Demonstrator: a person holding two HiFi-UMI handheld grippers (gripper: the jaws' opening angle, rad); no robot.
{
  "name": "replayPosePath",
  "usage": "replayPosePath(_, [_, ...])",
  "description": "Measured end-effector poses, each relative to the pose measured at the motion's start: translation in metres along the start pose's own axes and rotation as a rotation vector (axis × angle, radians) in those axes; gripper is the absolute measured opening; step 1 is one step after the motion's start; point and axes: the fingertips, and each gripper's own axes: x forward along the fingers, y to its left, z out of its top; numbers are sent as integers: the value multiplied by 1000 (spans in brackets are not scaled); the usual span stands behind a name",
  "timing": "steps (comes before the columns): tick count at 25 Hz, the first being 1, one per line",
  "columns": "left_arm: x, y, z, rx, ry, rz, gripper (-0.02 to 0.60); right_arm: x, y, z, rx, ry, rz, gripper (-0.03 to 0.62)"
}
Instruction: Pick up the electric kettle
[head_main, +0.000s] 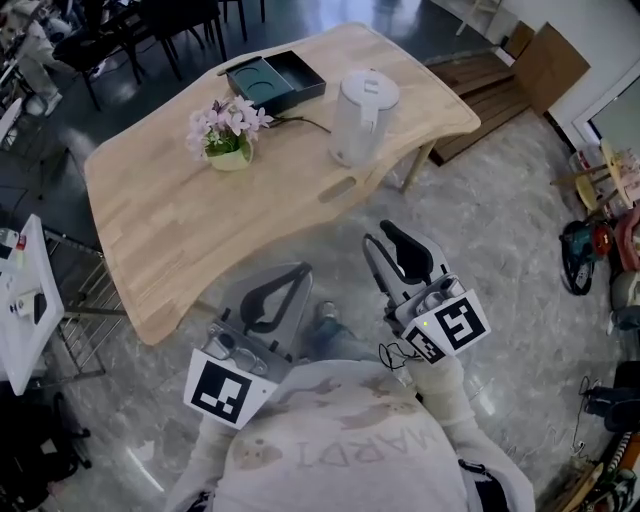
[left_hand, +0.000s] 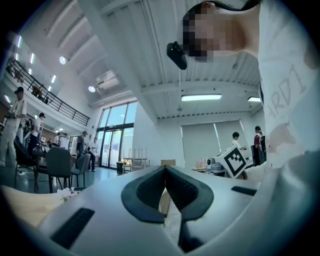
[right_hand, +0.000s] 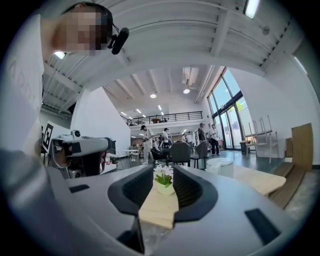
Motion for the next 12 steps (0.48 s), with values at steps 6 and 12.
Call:
replayPosePath(6, [24,7,-8,-4,43,1,12,32,-47,-33,18,85,5,115])
replayPosePath(12, [41,23,-10,-9,56,37,12,62,-87,-55,15,149,11,132])
